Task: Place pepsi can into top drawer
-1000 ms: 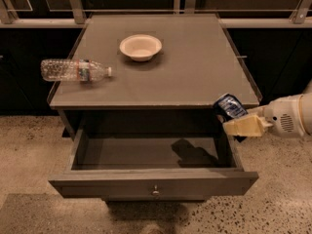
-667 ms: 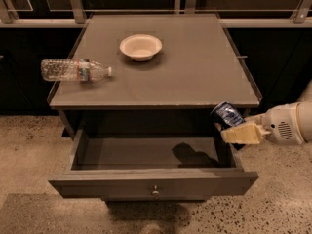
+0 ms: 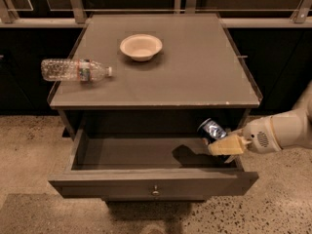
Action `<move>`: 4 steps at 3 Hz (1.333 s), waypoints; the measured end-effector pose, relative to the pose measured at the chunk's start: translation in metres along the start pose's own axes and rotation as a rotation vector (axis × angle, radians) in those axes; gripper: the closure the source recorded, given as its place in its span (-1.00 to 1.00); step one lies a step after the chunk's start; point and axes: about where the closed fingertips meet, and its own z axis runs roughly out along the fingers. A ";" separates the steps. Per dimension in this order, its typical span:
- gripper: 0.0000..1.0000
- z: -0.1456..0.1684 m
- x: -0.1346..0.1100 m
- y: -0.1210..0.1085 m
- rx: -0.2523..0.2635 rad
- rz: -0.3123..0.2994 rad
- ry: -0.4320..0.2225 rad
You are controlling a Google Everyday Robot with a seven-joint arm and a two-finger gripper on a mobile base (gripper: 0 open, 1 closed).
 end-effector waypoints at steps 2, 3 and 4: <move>1.00 0.062 0.018 -0.015 -0.072 -0.028 0.060; 1.00 0.083 0.011 -0.024 -0.058 -0.091 0.066; 1.00 0.098 0.007 -0.032 -0.050 -0.128 0.074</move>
Offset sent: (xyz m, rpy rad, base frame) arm 0.0251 0.0375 -0.0902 -0.0034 0.0295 0.1197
